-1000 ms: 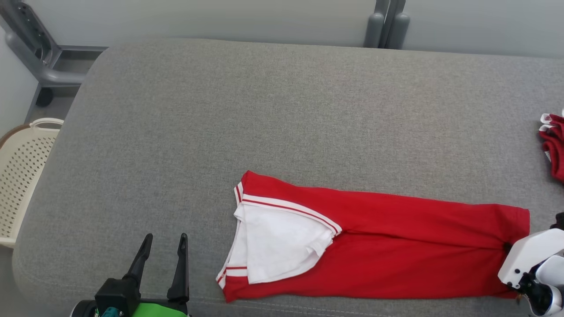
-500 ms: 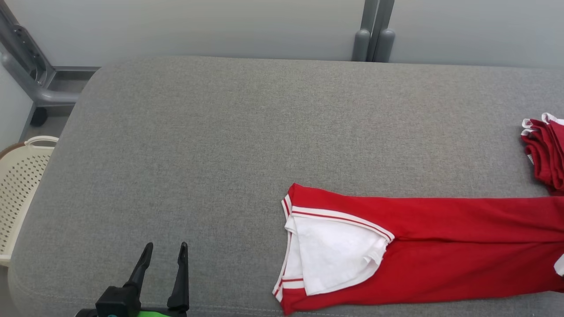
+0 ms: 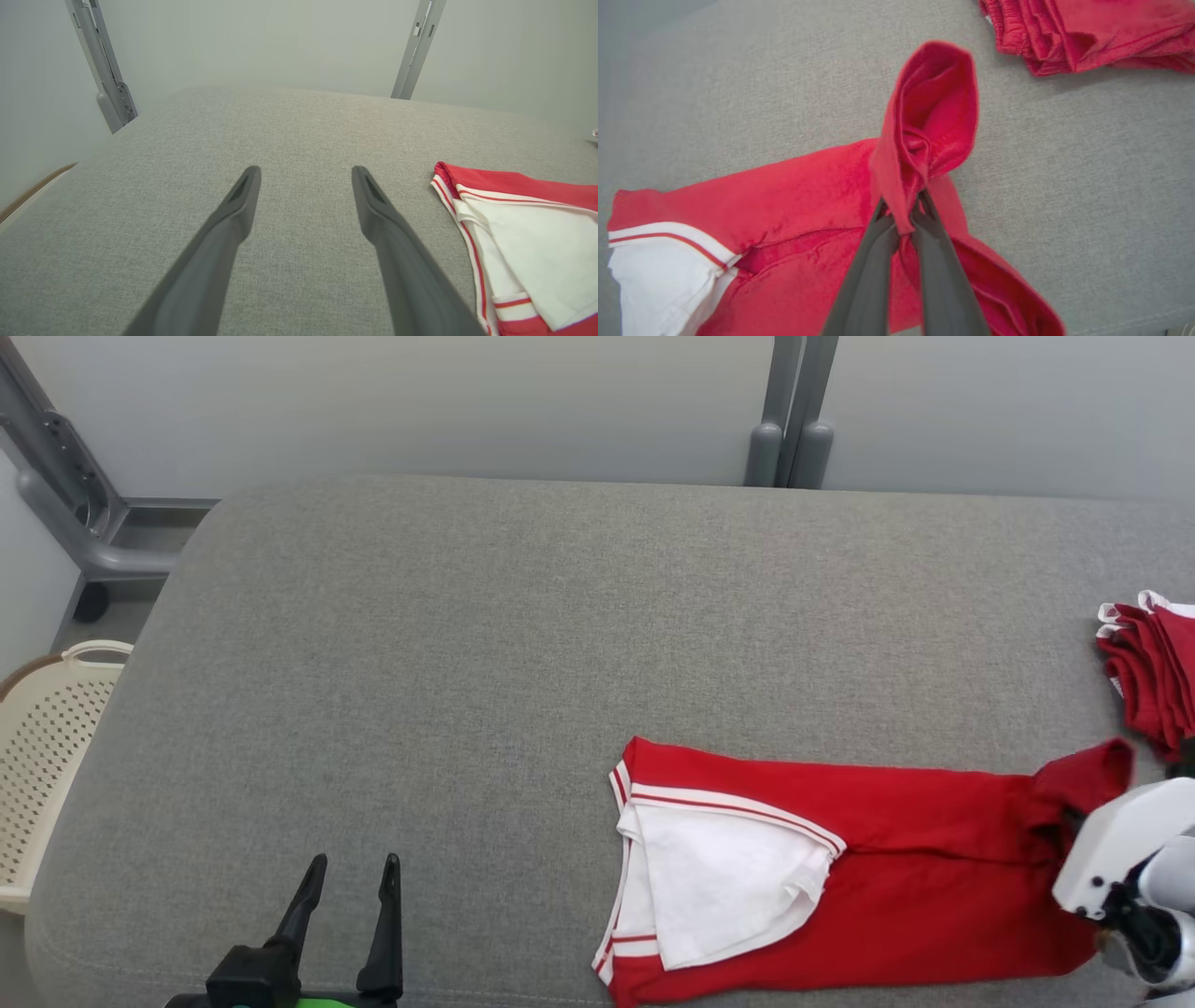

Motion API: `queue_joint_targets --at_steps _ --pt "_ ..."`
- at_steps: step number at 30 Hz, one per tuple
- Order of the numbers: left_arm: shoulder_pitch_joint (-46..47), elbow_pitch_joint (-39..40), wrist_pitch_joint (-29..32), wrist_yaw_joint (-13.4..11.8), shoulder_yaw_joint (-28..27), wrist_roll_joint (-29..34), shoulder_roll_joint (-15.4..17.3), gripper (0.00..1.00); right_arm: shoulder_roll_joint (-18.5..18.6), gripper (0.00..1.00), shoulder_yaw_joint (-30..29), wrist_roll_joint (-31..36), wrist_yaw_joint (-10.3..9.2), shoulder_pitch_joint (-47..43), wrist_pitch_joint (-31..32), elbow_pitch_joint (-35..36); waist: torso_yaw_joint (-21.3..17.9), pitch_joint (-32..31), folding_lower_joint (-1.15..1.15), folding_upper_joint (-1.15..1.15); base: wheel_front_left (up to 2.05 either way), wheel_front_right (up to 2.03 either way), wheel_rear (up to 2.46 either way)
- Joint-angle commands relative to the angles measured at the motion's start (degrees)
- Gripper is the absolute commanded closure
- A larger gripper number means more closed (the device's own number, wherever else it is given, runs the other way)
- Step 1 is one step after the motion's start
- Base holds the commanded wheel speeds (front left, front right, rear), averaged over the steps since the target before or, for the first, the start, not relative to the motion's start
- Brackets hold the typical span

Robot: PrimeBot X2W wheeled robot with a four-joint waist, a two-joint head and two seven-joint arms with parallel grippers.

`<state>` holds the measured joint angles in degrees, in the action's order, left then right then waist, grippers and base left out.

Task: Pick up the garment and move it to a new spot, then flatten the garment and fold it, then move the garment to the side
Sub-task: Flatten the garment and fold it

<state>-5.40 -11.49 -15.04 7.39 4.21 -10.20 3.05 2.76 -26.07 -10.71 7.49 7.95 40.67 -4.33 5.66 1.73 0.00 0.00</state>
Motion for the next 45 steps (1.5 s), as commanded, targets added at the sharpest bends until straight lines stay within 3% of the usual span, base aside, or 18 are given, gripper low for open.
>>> queue_joint_targets --at_steps 1,9,18,27,45 --pt "-0.61 -0.13 -0.19 0.12 0.06 -0.13 0.26 0.00 0.14 1.00 2.75 -1.44 -0.03 -1.11 0.75 0.58 0.21 -0.39 0.00 0.00 0.00 0.00 0.00" --pt "-0.35 -0.36 -0.19 0.12 0.55 -0.22 0.37 0.00 0.16 1.00 20.26 -8.79 -0.02 0.72 1.40 -2.41 1.55 -1.02 0.00 0.00 0.00 0.00 0.00" --pt "0.07 -0.30 -0.19 0.12 1.07 -0.62 0.23 0.00 0.18 1.00 30.98 -14.09 -0.02 6.51 -1.49 -11.29 3.74 -0.34 0.00 0.00 0.00 0.00 0.00" --pt "0.34 -0.43 -0.19 0.12 1.47 -0.61 0.15 0.00 0.16 1.00 37.85 -17.80 -0.02 10.81 -4.50 -19.37 5.65 -0.03 0.00 0.00 0.00 0.00 0.00" --pt "0.01 -1.32 -0.18 0.12 3.38 -0.64 0.05 0.00 0.15 1.00 45.00 -24.37 -0.01 17.36 -12.53 -34.65 8.15 -1.36 0.00 0.00 0.00 0.00 0.00"
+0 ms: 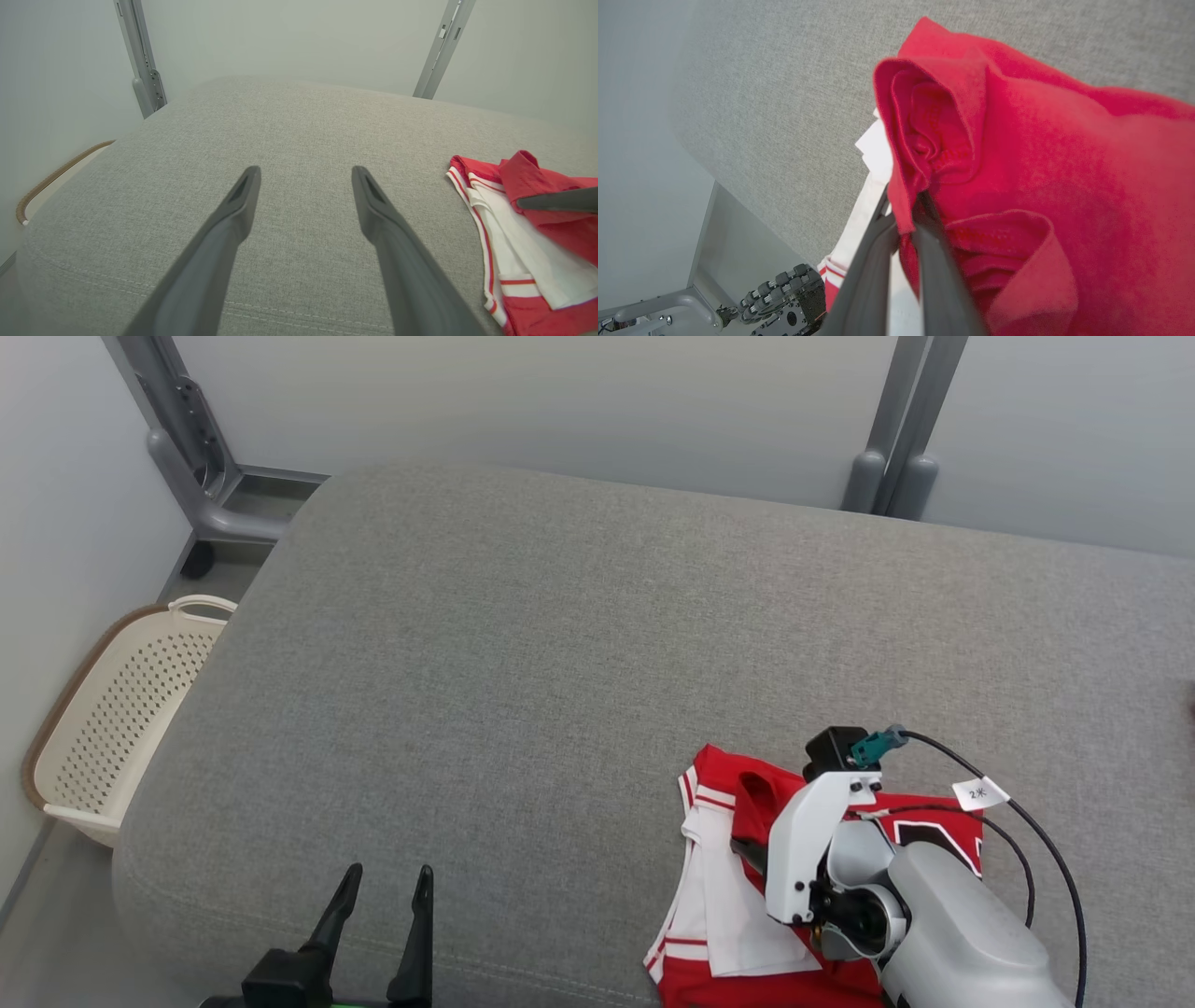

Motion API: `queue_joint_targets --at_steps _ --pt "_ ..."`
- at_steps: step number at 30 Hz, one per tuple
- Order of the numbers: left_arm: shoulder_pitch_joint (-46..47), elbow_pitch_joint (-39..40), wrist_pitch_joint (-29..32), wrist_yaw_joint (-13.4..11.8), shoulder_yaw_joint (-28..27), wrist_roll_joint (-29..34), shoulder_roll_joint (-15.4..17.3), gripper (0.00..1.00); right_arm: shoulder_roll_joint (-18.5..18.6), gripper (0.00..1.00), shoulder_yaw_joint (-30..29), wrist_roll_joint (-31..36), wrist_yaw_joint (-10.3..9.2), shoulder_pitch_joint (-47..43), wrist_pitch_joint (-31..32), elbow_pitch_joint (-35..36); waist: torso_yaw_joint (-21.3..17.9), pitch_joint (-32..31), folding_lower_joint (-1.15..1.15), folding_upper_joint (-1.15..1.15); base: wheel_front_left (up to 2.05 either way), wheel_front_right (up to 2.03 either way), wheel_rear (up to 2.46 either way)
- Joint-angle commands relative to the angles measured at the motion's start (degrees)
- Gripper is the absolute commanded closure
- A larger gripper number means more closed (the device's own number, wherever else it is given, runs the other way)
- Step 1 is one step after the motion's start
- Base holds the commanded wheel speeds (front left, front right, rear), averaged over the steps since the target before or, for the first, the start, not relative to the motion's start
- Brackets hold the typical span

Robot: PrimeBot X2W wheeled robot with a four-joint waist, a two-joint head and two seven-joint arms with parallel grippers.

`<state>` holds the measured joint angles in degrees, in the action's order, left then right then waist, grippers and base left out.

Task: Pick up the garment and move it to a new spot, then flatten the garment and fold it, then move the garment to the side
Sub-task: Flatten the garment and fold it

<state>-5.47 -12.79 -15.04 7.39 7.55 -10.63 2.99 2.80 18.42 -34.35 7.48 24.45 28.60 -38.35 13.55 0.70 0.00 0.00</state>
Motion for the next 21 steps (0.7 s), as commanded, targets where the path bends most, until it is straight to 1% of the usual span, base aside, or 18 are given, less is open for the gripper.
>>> queue_joint_targets --at_steps 1,4,5,6,7,13,17,21 --pt "-0.12 -0.07 -0.18 0.12 0.11 -0.22 0.11 0.00 0.12 1.00 0.97 -1.16 0.00 1.14 -0.75 -1.34 0.32 -0.45 0.00 0.00 0.00 0.00 0.00" --pt "-0.61 -0.20 -0.18 0.12 0.32 -0.13 0.33 0.00 0.14 1.00 2.09 -2.16 0.00 2.14 -1.78 -3.44 0.50 -0.87 0.00 0.00 0.00 0.00 0.00" --pt "-0.71 -0.23 -0.18 0.12 0.30 -0.14 0.40 0.00 0.13 0.84 2.41 -2.34 0.00 2.44 -2.16 -4.14 0.55 -1.00 0.00 0.00 0.00 0.00 0.00" --pt "-0.80 -0.24 -0.18 0.12 0.25 -0.15 0.44 0.00 0.12 0.26 2.86 -2.55 0.00 2.75 -2.38 -4.73 0.58 -1.14 0.00 0.00 0.00 0.00 0.00" --pt "-0.90 -0.26 -0.18 0.12 0.22 -0.13 0.48 0.00 0.12 0.00 3.13 -2.86 0.00 2.90 -2.58 -5.33 0.58 -1.29 0.00 0.00 0.00 0.00 0.00" --pt "-1.40 -0.23 -0.18 0.12 -0.61 -0.12 0.48 0.00 0.17 0.00 4.77 -5.96 0.00 3.60 -5.16 -4.23 -0.25 -2.25 0.00 0.00 0.00 0.00 0.00" --pt "-1.72 0.26 -0.18 0.09 -1.47 -0.13 0.44 0.00 0.18 0.00 3.83 -4.71 0.00 4.06 -7.14 -2.82 -1.31 -2.34 0.00 0.00 0.00 0.00 0.00" --pt "-2.13 0.72 -0.18 0.03 -2.16 0.03 0.35 0.00 0.18 0.00 -0.99 -0.21 -0.01 3.38 -9.54 -1.49 -2.88 -2.58 0.00 0.00 0.00 0.00 0.00"
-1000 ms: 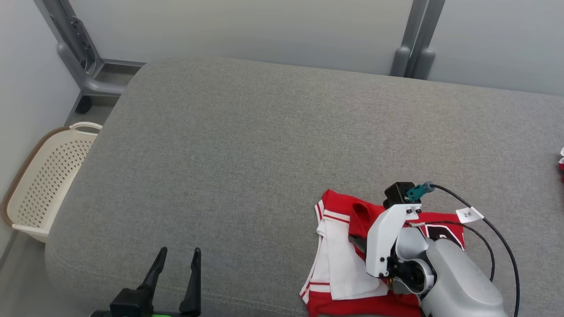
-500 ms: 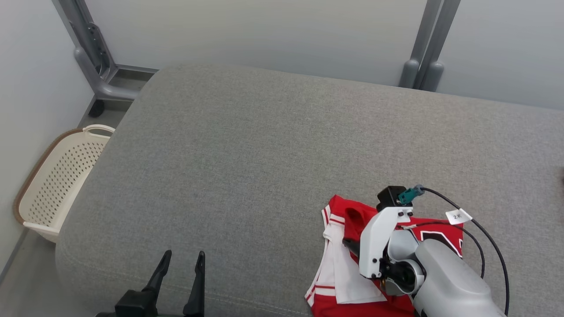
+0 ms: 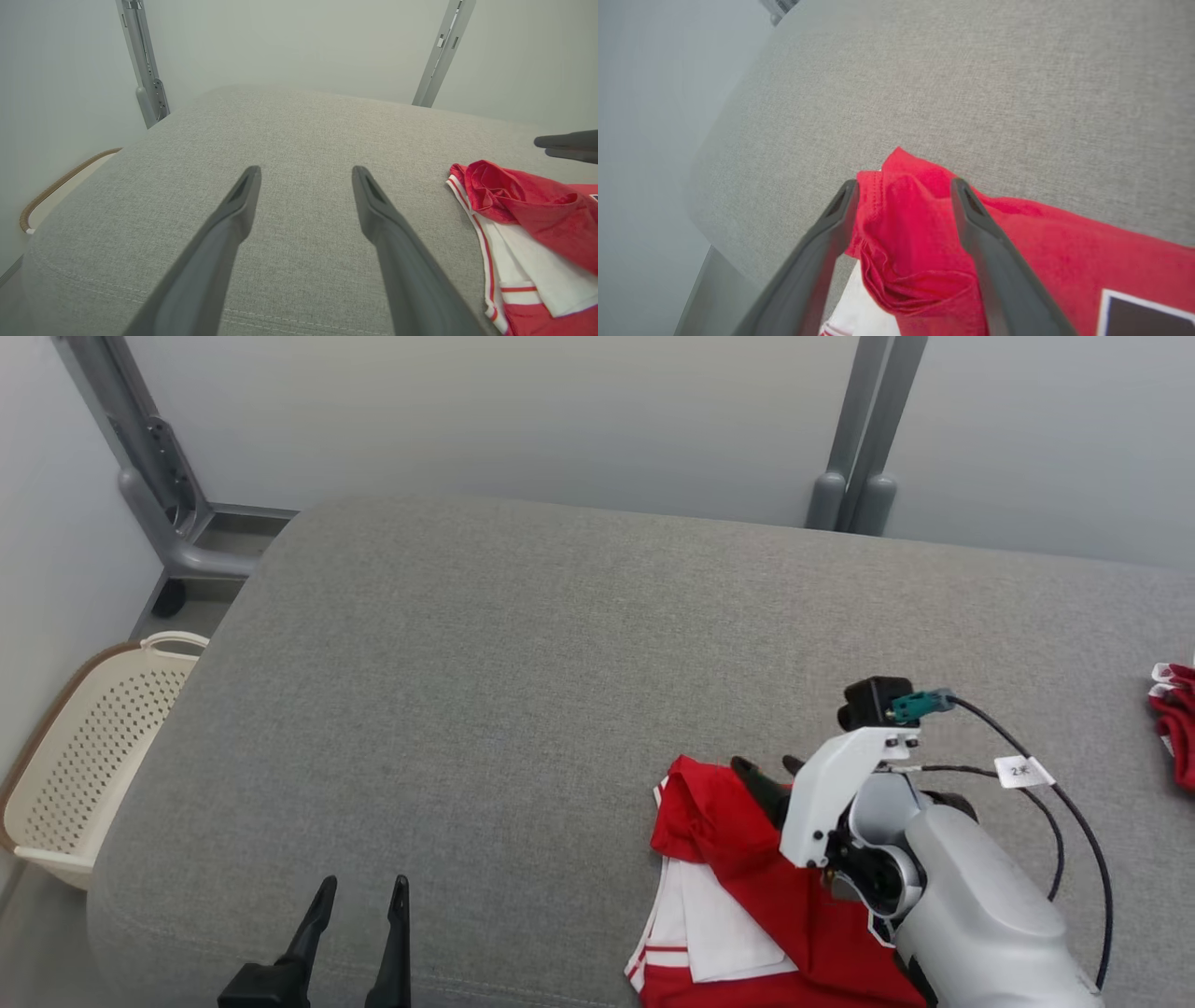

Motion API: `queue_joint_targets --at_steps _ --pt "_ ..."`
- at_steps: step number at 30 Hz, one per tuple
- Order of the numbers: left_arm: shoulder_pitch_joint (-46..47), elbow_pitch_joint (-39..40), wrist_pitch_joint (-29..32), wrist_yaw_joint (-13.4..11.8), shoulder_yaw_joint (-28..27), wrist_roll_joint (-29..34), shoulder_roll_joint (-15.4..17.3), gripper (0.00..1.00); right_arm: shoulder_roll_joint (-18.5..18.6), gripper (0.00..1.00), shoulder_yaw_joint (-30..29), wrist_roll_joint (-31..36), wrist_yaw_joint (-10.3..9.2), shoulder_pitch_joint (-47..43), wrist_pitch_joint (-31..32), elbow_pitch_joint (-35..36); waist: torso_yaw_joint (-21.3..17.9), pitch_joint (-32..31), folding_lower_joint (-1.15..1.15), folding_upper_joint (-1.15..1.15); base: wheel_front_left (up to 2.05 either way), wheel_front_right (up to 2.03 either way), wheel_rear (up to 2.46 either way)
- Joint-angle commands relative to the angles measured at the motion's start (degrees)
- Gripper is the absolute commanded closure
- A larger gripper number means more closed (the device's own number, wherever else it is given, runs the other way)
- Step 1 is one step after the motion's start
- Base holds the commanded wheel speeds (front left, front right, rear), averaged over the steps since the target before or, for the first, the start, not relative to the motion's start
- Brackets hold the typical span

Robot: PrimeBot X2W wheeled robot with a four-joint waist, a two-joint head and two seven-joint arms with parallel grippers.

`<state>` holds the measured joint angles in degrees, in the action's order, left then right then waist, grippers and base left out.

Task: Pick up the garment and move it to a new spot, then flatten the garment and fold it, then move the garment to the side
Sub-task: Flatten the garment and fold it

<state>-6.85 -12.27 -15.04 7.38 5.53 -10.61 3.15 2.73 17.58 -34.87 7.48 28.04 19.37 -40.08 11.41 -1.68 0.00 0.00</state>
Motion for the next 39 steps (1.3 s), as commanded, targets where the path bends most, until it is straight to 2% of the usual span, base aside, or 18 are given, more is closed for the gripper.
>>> queue_joint_targets --at_steps 1,5,6,7,8,12,20,28,33,39 --pt "-0.76 0.32 -0.18 0.04 -0.28 -0.02 0.18 0.00 0.22 0.00 -1.87 2.11 -0.01 -0.67 -0.69 0.55 -1.11 -0.20 0.00 0.00 0.00 0.00 0.00" --pt "-0.68 0.49 -0.18 0.05 -0.44 -0.05 0.09 0.00 0.38 0.00 -8.68 8.92 0.00 -4.24 0.18 2.94 -2.32 -0.30 0.00 0.00 0.00 0.00 0.00" --pt "-0.72 0.54 -0.18 0.05 -0.46 -0.08 0.07 0.00 0.37 0.31 -10.14 10.32 0.00 -5.33 0.88 3.89 -2.58 -0.28 0.00 0.00 0.00 0.00 0.00" --pt "-0.74 0.55 -0.18 0.04 -0.43 -0.10 0.04 0.00 0.36 0.58 -11.71 11.52 0.00 -6.45 1.50 5.13 -2.84 -0.23 0.00 0.00 0.00 0.00 0.00" --pt "-0.73 0.59 -0.18 0.03 -0.46 -0.12 0.01 0.00 0.37 1.00 -13.02 12.82 0.00 -7.74 2.34 6.36 -3.09 -0.17 0.00 0.00 0.00 0.00 0.00" --pt "-0.46 0.80 -0.18 -0.03 -0.72 -0.43 -0.04 0.00 0.22 1.00 -15.79 16.77 0.00 -12.78 5.86 11.80 -4.14 0.28 0.00 0.00 0.00 0.00 0.00" --pt "1.04 0.47 -0.18 0.01 -0.12 -0.26 -0.14 0.00 0.22 1.00 -12.86 14.07 0.00 -17.80 8.76 18.67 -4.62 1.22 0.00 0.00 0.00 0.00 0.00" --pt "1.71 0.17 -0.18 0.06 0.47 -0.29 -0.18 0.00 0.20 1.00 -11.79 15.50 0.00 -17.72 7.98 17.67 -2.61 1.98 0.00 0.00 0.00 0.00 0.00" --pt "1.71 -0.10 -0.18 0.08 0.52 -0.38 -0.19 0.00 0.19 1.00 -9.51 13.88 0.00 -17.07 7.02 16.38 -1.20 1.87 0.00 0.00 0.00 0.00 0.00" --pt "1.00 -0.31 -0.18 0.10 0.32 -0.44 -0.20 0.00 0.19 1.00 -3.14 11.97 0.00 -16.52 7.04 15.20 -0.42 1.15 0.00 0.00 0.00 0.00 0.00"
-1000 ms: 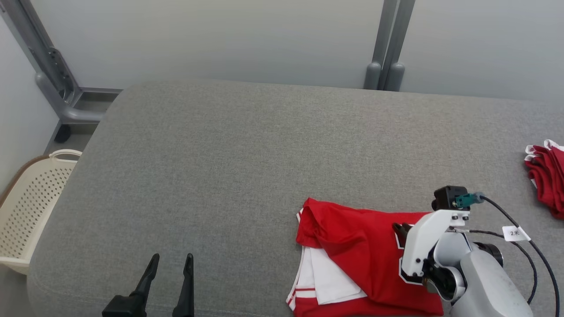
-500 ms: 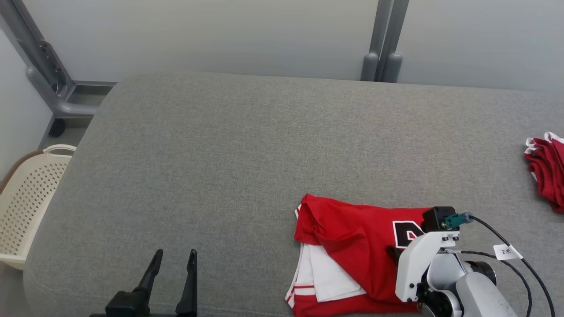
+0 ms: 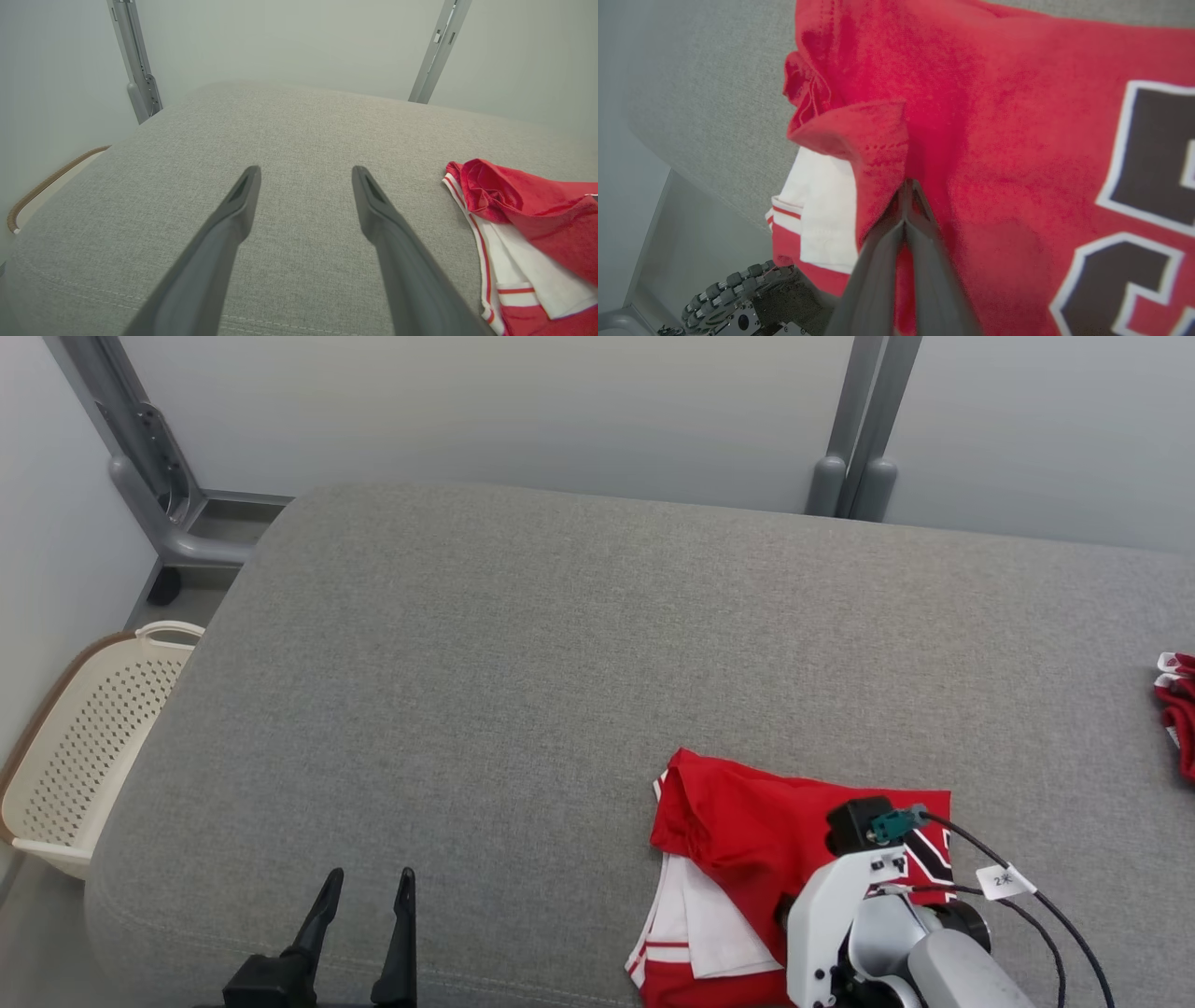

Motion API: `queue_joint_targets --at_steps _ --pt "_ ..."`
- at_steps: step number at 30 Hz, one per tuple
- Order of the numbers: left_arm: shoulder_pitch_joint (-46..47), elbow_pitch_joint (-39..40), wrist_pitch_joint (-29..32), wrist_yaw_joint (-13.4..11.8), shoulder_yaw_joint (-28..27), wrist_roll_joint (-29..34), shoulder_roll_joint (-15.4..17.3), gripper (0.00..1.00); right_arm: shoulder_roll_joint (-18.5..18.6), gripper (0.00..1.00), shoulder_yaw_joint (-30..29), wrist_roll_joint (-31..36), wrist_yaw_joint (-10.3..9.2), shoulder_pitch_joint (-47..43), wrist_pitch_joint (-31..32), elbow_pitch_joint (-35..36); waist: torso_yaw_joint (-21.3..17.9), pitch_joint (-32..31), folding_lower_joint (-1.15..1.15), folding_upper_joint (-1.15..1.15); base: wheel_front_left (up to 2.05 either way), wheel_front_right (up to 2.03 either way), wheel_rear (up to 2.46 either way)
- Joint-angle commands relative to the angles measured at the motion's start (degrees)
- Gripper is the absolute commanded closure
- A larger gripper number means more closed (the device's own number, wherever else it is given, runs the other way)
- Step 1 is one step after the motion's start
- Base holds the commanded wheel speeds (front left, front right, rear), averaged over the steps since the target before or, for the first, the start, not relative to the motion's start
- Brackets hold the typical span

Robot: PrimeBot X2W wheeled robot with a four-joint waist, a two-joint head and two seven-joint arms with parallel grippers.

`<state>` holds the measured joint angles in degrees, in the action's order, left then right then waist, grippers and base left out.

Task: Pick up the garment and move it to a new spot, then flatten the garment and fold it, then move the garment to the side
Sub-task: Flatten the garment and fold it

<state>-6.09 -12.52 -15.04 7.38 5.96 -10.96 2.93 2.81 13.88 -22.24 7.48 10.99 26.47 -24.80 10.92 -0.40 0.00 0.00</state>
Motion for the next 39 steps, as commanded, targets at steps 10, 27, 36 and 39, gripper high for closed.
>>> queue_joint_targets --at_steps 10,27,36,39 --pt "0.29 0.14 -0.18 0.12 0.21 -0.46 0.01 0.00 0.14 1.00 11.58 -5.49 -0.01 1.13 -0.36 -1.97 -0.08 -0.13 0.00 0.00 0.00 0.00 0.00" --pt "-2.32 0.58 -0.18 0.12 -0.95 0.36 0.01 0.00 0.19 0.10 8.10 -9.32 -0.01 5.61 -3.01 0.14 -1.30 -2.24 0.00 0.00 0.00 0.00 0.00" --pt "-3.12 1.05 -0.18 0.12 -0.97 0.33 0.03 0.00 0.07 0.00 -12.81 -1.18 0.00 -2.07 0.75 7.40 -3.95 -2.54 0.00 0.00 0.00 0.00 0.00" --pt "-3.07 1.01 -0.18 0.13 -0.90 0.43 0.03 0.00 0.12 0.00 -17.19 -0.20 0.00 -4.31 2.17 9.69 -4.84 -2.25 0.00 0.00 0.00 0.00 0.00"
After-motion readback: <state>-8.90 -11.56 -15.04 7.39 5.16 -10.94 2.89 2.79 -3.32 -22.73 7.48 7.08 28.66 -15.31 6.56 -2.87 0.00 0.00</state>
